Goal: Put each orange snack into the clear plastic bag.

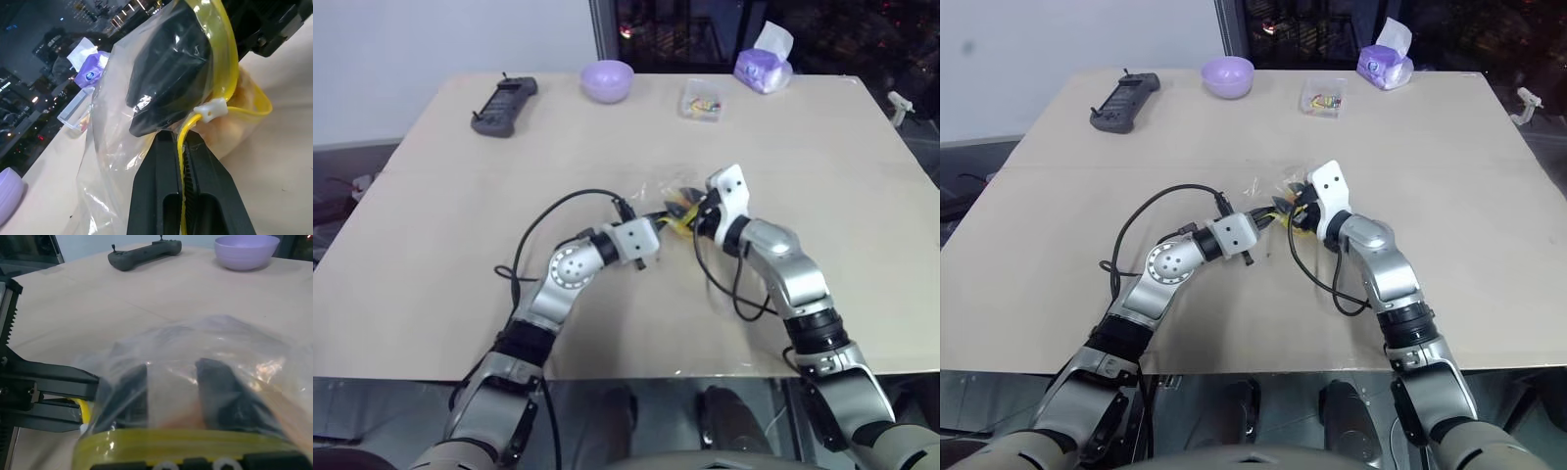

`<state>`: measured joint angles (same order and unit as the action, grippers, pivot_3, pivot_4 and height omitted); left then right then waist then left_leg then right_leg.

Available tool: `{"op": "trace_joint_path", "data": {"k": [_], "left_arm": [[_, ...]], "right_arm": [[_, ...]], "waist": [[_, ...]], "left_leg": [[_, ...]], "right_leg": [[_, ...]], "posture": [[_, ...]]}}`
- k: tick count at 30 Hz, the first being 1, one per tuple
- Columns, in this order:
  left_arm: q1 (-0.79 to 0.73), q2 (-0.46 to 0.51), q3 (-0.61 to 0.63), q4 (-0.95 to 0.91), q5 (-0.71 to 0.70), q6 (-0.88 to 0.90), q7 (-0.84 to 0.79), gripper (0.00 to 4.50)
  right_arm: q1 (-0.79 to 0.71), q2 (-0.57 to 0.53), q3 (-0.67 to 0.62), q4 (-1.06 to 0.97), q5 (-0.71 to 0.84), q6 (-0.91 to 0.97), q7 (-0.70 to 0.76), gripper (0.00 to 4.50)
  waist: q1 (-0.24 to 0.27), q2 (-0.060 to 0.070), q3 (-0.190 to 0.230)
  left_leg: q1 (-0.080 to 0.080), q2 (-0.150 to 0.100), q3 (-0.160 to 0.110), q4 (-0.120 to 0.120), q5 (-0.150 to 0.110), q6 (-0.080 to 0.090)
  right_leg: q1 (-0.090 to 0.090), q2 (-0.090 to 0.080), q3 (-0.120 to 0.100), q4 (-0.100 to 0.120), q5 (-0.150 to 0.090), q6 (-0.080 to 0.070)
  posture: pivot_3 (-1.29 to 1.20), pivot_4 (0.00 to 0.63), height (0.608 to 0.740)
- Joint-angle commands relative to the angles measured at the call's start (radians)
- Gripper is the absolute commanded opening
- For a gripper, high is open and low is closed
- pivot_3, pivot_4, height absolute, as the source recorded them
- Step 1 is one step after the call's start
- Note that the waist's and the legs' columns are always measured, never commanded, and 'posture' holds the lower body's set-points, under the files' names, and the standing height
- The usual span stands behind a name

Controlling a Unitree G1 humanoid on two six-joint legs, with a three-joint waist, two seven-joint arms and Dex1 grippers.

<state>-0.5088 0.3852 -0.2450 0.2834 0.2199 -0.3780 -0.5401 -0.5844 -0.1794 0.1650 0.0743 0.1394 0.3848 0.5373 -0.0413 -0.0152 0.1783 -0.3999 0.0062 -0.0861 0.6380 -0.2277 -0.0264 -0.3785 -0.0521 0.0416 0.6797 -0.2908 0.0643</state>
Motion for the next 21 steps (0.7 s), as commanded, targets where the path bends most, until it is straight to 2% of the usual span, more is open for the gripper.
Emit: {"op": "trace_joint_path", "data": {"k": [1, 9, 13, 21], "left_arm": [[-0.016, -0.008, 0.016, -0.068, -0.026, -0.019, 0.007, 0.0], [-0.015, -0.006, 0.018, -0.069, -0.027, -0.018, 0.005, 0.0], [-0.017, -0.005, 0.022, -0.069, -0.029, -0.014, 0.003, 0.0], [-0.021, -0.011, 0.022, -0.063, -0.03, -0.008, 0.006, 0.0]], "right_arm": [[0.007, 0.006, 0.019, -0.02, 0.0, 0.009, 0.012, 1.94], [0.01, -0.017, 0.029, -0.027, -0.014, 0.003, 0.026, 1.94], [0.015, -0.081, 0.049, -0.032, -0.046, -0.047, 0.07, 1.94], [0.054, -0.205, -0.002, -0.083, 0.041, -0.05, 0.238, 1.94]], "waist": [[-0.001, 0.0, 0.0], [0.0, 0.0, 0.0], [0.001, 0.0, 0.0], [0.001, 0.0, 0.0]], "left_leg": [[0.0, 0.0, 0.0, 0.0, 0.0, 0.0], [0.0, 0.0, 0.0, 0.0, 0.0, 0.0], [0.0, 0.0, 0.0, 0.0, 0.0, 0.0], [0.0, 0.0, 0.0, 0.0, 0.0, 0.0]], "right_leg": [[0.0, 0.0, 0.0, 0.0, 0.0, 0.0], [0.0, 0.0, 0.0, 0.0, 0.0, 0.0], [0.0, 0.0, 0.0, 0.0, 0.0, 0.0], [0.0, 0.0, 0.0, 0.0, 0.0, 0.0]], "posture": [[0.0, 0.15, 0.736], [0.0, 0.15, 0.736], [0.0, 0.15, 0.736], [0.0, 0.15, 0.736]]}}
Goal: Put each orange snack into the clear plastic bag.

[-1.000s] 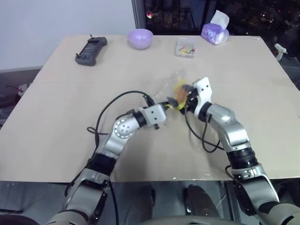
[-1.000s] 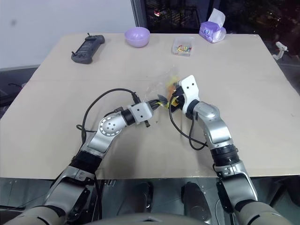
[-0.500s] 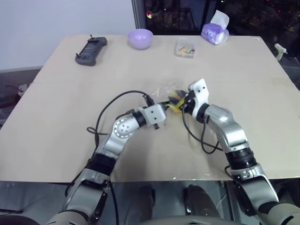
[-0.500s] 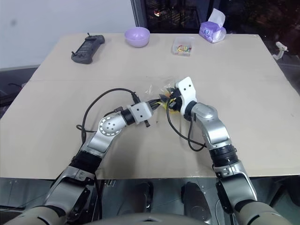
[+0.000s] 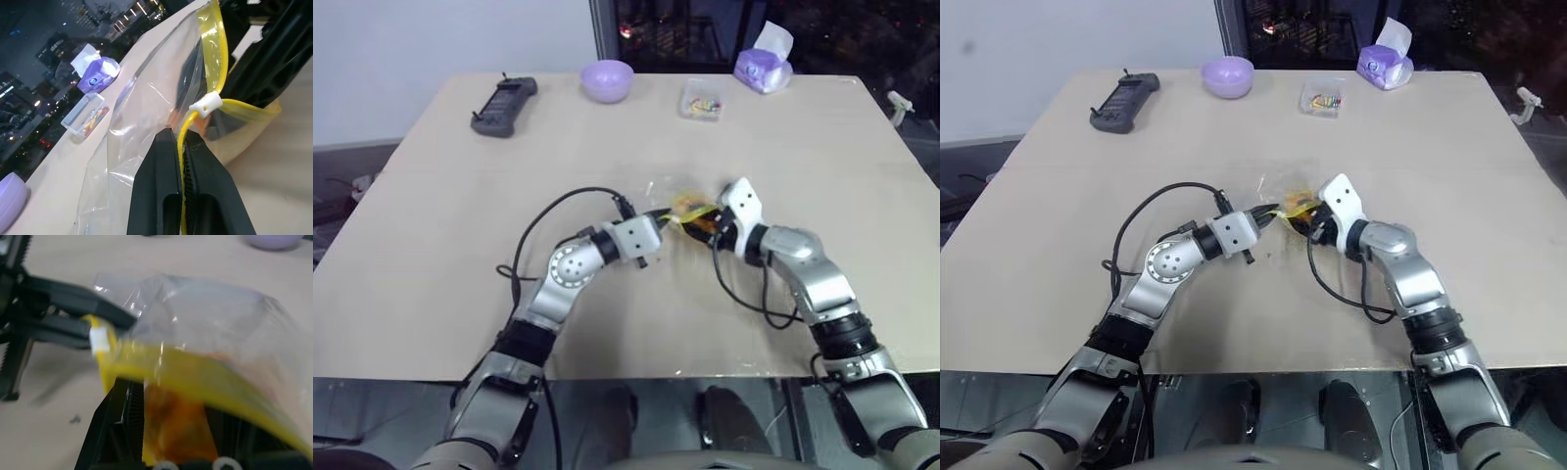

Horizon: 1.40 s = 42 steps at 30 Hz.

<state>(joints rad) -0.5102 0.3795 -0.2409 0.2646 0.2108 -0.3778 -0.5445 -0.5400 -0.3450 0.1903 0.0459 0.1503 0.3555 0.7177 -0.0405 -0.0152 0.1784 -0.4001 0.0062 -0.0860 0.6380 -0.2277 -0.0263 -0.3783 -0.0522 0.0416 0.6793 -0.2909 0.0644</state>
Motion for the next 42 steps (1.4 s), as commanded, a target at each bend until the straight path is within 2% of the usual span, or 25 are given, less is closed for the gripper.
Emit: {"op": "trace_joint_path", "data": {"k": [1, 7, 13, 16, 24, 28, 33, 36, 39, 42], "left_arm": [[-0.02, -0.006, 0.018, -0.044, -0.022, -0.008, 0.01, 0.0], [-0.019, -0.01, 0.017, -0.038, -0.023, -0.01, 0.013, 0.0], [-0.022, -0.016, 0.014, -0.029, -0.024, -0.014, 0.012, 0.0], [-0.025, -0.018, 0.013, -0.023, -0.026, -0.017, 0.011, 0.0], [-0.031, -0.02, 0.011, -0.014, -0.025, -0.022, 0.009, 0.0], [-0.026, -0.018, 0.012, -0.021, -0.024, -0.02, 0.011, 0.0], [-0.022, -0.015, 0.014, -0.024, -0.022, -0.017, 0.015, 0.0], [-0.019, -0.013, 0.015, -0.026, -0.021, -0.017, 0.016, 0.0], [-0.02, -0.011, 0.016, -0.025, -0.021, -0.017, 0.018, 0.0], [-0.019, -0.011, 0.015, -0.025, -0.019, -0.017, 0.019, 0.0]], "right_arm": [[0.019, -0.055, -0.029, -0.065, 0.04, -0.021, 0.078, 1.94], [0.099, -0.169, -0.136, -0.182, 0.196, 0.025, 0.213, 1.94], [0.16, -0.284, -0.247, -0.144, 0.247, 0.045, 0.243, 1.94], [0.146, -0.292, -0.245, -0.062, 0.172, -0.027, 0.191, 1.94], [0.02, -0.226, -0.028, 0.233, -0.223, -0.41, -0.02, 1.94], [-0.023, -0.201, 0.01, 0.316, -0.28, -0.507, -0.046, 1.94], [-0.064, -0.18, -0.005, 0.381, -0.295, -0.572, -0.089, 1.94], [-0.068, -0.191, -0.012, 0.394, -0.294, -0.606, -0.091, 1.09], [-0.063, -0.209, -0.013, 0.39, -0.299, -0.623, -0.083, 0.02], [-0.06, -0.22, -0.012, 0.379, -0.305, -0.635, -0.086, 0.02]], "waist": [[0.0, 0.0, 0.0], [0.002, 0.0, 0.0], [0.006, 0.0, 0.0], [0.001, 0.0, 0.0], [-0.002, 0.0, 0.0], [0.005, 0.0, 0.0], [0.005, 0.0, 0.0], [0.004, 0.0, 0.0], [0.003, 0.0, 0.0], [0.003, 0.0, 0.0]], "left_leg": [[0.0, 0.0, 0.0, 0.0, 0.0, 0.0], [-0.001, 0.0, 0.0, 0.0, 0.0, 0.0], [0.0, 0.0, 0.0, 0.0, 0.0, 0.0], [0.0, 0.0, 0.001, 0.0, 0.0, 0.0], [0.001, 0.0, 0.002, 0.0, 0.0, 0.0], [0.0, 0.0, 0.002, 0.0, 0.0, 0.0], [0.0, 0.0, 0.001, 0.0, 0.0, 0.0], [0.0, 0.0, 0.001, 0.0, 0.0, 0.0], [0.0, 0.0, 0.001, 0.0, 0.0, 0.0], [0.0, 0.0, 0.001, 0.0, 0.0, 0.0]], "right_leg": [[0.0, 0.0, 0.0, 0.0, 0.0, 0.0], [0.0, 0.0, 0.0, -0.001, 0.0, 0.0], [0.001, 0.0, -0.001, -0.001, 0.0, 0.0], [0.001, 0.0, 0.0, -0.001, 0.0, 0.0], [0.0, 0.0, 0.001, 0.0, 0.0, 0.0], [0.0, -0.001, 0.001, -0.001, 0.0, 0.0], [0.0, -0.001, 0.001, -0.001, 0.0, 0.0], [0.0, -0.001, 0.001, -0.001, 0.0, 0.0], [0.0, -0.001, 0.001, -0.001, 0.0, 0.0], [0.0, -0.001, 0.001, -0.001, 0.0, 0.0]], "posture": [[0.0, 0.15, 0.736], [0.0, 0.15, 0.736], [0.0, 0.15, 0.736], [0.0, 0.15, 0.736], [0.0, 0.15, 0.736], [0.0, 0.15, 0.736], [0.0, 0.15, 0.736], [0.0, 0.15, 0.736], [0.0, 0.15, 0.736], [0.0, 0.15, 0.736]]}}
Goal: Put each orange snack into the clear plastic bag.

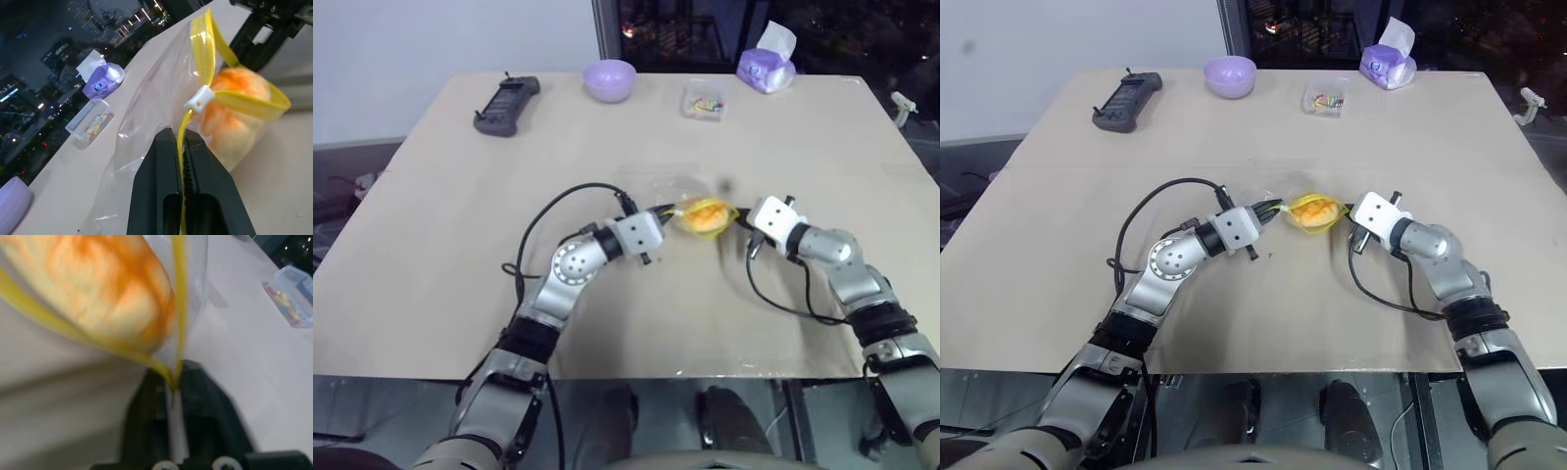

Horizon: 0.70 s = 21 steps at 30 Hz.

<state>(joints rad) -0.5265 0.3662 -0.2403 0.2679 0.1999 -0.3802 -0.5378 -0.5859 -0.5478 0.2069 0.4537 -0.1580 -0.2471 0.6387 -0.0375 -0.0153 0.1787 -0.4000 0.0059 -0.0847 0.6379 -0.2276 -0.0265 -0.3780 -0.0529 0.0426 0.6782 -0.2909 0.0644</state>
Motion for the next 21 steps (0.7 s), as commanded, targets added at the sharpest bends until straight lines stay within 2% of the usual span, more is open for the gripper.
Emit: {"op": "trace_joint_path", "data": {"k": [1, 5, 11, 13, 16, 19, 21], "left_arm": [[-0.004, 0.004, 0.014, -0.025, -0.008, -0.016, 0.012, 0.0], [-0.044, 0.006, 0.042, 0.007, -0.03, -0.009, 0.017, 0.0], [-0.236, 0.032, 0.113, 0.108, -0.03, -0.047, 0.084, 0.0], [-0.293, 0.043, 0.122, 0.134, -0.026, -0.058, 0.089, 0.0], [-0.292, 0.042, 0.1, 0.155, -0.016, -0.079, 0.073, 0.0], [-0.251, 0.034, 0.071, 0.159, -0.012, -0.086, 0.053, 0.0], [-0.213, 0.027, 0.057, 0.151, -0.011, -0.088, 0.046, 0.0]], "right_arm": [[-0.015, -0.02, -0.033, -0.034, 0.002, -0.034, -0.011, 0.02], [-0.045, -0.044, -0.074, -0.065, 0.01, -0.017, -0.034, 0.02], [-0.157, -0.106, -0.141, -0.076, 0.003, -0.003, -0.083, 0.02], [-0.184, -0.14, -0.154, -0.094, -0.001, 0.017, -0.069, 0.02], [-0.16, -0.162, -0.14, -0.142, 0.008, 0.048, -0.012, 0.02], [-0.119, -0.165, -0.122, -0.194, 0.025, 0.087, 0.037, 0.75], [-0.072, -0.179, -0.097, -0.244, 0.039, 0.127, 0.101, 1.45]], "waist": [[0.0, 0.0, 0.0], [-0.001, 0.0, 0.0], [-0.002, 0.0, 0.001], [-0.002, 0.0, 0.0], [-0.001, 0.0, 0.001], [-0.001, 0.0, 0.001], [-0.001, 0.0, 0.001]], "left_leg": [[0.0, 0.0, 0.0, 0.0, 0.0, 0.0], [0.0, 0.0, 0.0, 0.0, 0.0, 0.0], [0.0, 0.0, 0.0, 0.0, 0.0, 0.0], [0.0, 0.0, 0.0, 0.0, 0.0, 0.0], [-0.004, 0.0, 0.0, 0.0, 0.001, -0.001], [-0.004, 0.0, 0.0, -0.001, 0.001, -0.001], [-0.004, 0.0, 0.0, -0.001, 0.001, -0.001]], "right_leg": [[0.0, 0.0, 0.0, 0.0, 0.0, 0.0], [0.0, 0.0, 0.0, 0.0, 0.0, 0.0], [0.0, 0.0, 0.0, 0.001, 0.0, 0.0], [0.0, 0.0, 0.0, 0.0, 0.0, 0.0], [-0.003, 0.0, 0.0, -0.001, 0.0, 0.0], [-0.003, -0.001, 0.0, -0.002, 0.0, 0.0], [-0.003, -0.001, 0.0, -0.002, 0.0, 0.0]], "posture": [[0.0, 0.15, 0.736], [0.0, 0.15, 0.736], [0.0, 0.15, 0.736], [0.0, 0.15, 0.736], [0.0, 0.15, 0.736], [0.0, 0.15, 0.736], [0.0, 0.15, 0.736]]}}
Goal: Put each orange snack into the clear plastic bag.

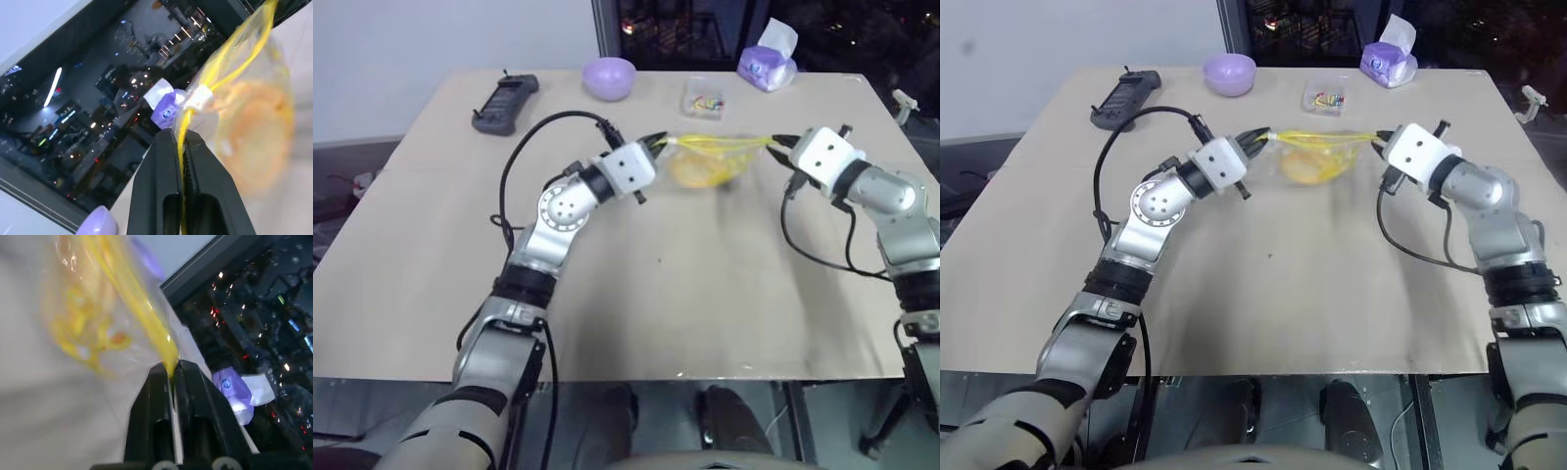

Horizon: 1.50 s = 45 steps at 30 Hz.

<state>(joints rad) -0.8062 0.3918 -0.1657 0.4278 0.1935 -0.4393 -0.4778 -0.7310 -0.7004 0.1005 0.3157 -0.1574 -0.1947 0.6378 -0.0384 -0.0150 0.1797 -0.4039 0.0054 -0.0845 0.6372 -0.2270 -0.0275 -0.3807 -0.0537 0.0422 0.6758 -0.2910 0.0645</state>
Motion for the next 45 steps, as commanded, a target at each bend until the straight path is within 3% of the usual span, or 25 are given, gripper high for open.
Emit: {"op": "trace_joint_path", "data": {"k": [1, 3, 9, 15, 19, 24, 28, 32, 36, 39, 45], "left_arm": [[0.076, -0.001, -0.02, -0.012, -0.005, -0.029, -0.015, 0.0], [0.114, -0.011, -0.025, -0.042, -0.016, -0.015, -0.023, 0.0], [0.15, -0.024, -0.03, -0.094, -0.021, 0.009, -0.036, 0.0], [0.153, -0.01, -0.027, -0.143, -0.015, 0.026, -0.053, 0.0], [0.14, 0.016, -0.018, -0.164, -0.003, 0.026, -0.052, 0.0], [0.145, 0.04, -0.01, -0.184, -0.003, 0.037, -0.044, 0.0], [0.149, 0.045, -0.009, -0.192, -0.002, 0.042, -0.034, 0.0], [0.154, 0.046, -0.012, -0.195, -0.002, 0.04, -0.034, 0.0], [0.148, 0.047, -0.018, -0.189, -0.001, 0.036, -0.039, 0.0], [0.145, 0.049, -0.021, -0.192, -0.002, 0.036, -0.046, 0.0], [0.126, 0.064, -0.024, -0.191, 0.021, 0.022, -0.045, 0.0]], "right_arm": [[0.085, -0.031, 0.016, -0.121, 0.041, 0.087, 0.12, 1.8], [0.122, -0.05, 0.018, -0.192, 0.062, 0.158, 0.18, 2.47], [0.142, -0.092, -0.004, -0.356, 0.158, 0.303, 0.311, 2.47], [0.052, -0.033, 0.034, -0.476, 0.194, 0.38, 0.318, 2.47], [-0.021, 0.008, 0.083, -0.407, 0.099, 0.318, 0.262, 2.47], [-0.055, -0.064, 0.071, -0.233, -0.005, 0.227, 0.211, 2.47], [-0.067, -0.118, 0.05, -0.157, -0.029, 0.182, 0.196, 2.47], [-0.087, -0.123, 0.011, -0.182, 0.056, 0.2, 0.26, 2.47], [-0.072, -0.074, 0.018, -0.337, 0.216, 0.307, 0.377, 2.47], [-0.091, 0.001, 0.041, -0.438, 0.278, 0.387, 0.38, 2.47], [-0.135, 0.131, 0.157, -0.383, 0.163, 0.342, 0.315, 2.47]], "waist": [[-0.001, 0.0, 0.0], [-0.001, 0.0, 0.0], [0.0, 0.001, 0.0], [-0.002, 0.001, 0.0], [-0.001, 0.001, 0.0], [0.014, 0.001, 0.001], [0.017, 0.001, 0.001], [0.013, 0.001, 0.001], [0.002, 0.001, 0.001], [-0.005, 0.001, 0.001], [-0.001, 0.001, 0.001]], "left_leg": [[0.0, 0.0, 0.0, 0.0, 0.0, 0.0], [0.001, 0.0, 0.0, 0.0, -0.001, 0.001], [0.001, 0.0, -0.001, 0.002, -0.001, 0.001], [0.003, 0.0, -0.001, 0.002, -0.001, 0.001], [0.002, 0.0, -0.001, 0.002, -0.001, 0.001], [0.002, 0.0, -0.001, 0.003, -0.001, 0.001], [0.002, 0.0, -0.001, 0.002, -0.001, 0.001], [0.002, 0.0, -0.001, 0.002, -0.001, 0.001], [0.002, 0.0, -0.001, 0.002, -0.001, 0.001], [0.002, 0.0, -0.001, 0.002, -0.001, 0.001], [0.002, 0.0, -0.002, 0.002, -0.001, 0.001]], "right_leg": [[0.0, 0.0, 0.0, 0.0, 0.0, 0.0], [0.0, 0.0, 0.0, 0.002, 0.0, 0.0], [0.0, 0.0, 0.0, 0.003, 0.0, 0.0], [0.002, 0.001, 0.0, 0.003, 0.0, 0.0], [0.002, 0.0, -0.001, 0.002, 0.0, 0.0], [0.002, 0.0, -0.001, 0.002, 0.0, 0.0], [0.002, 0.0, -0.001, 0.002, 0.0, 0.0], [0.002, 0.0, 0.0, 0.002, 0.0, 0.0], [0.002, 0.0, -0.001, 0.002, 0.0, 0.0], [0.002, 0.0, 0.0, 0.002, 0.0, 0.0], [0.002, 0.0, -0.001, 0.003, 0.0, 0.0]], "posture": [[0.0, 0.15, 0.736], [0.0, 0.15, 0.736], [0.0, 0.15, 0.736], [0.0, 0.15, 0.736], [0.0, 0.15, 0.736], [0.0, 0.15, 0.736], [0.0, 0.15, 0.736], [0.0, 0.15, 0.736], [0.0, 0.15, 0.736], [0.0, 0.15, 0.736], [0.0, 0.15, 0.736]]}}
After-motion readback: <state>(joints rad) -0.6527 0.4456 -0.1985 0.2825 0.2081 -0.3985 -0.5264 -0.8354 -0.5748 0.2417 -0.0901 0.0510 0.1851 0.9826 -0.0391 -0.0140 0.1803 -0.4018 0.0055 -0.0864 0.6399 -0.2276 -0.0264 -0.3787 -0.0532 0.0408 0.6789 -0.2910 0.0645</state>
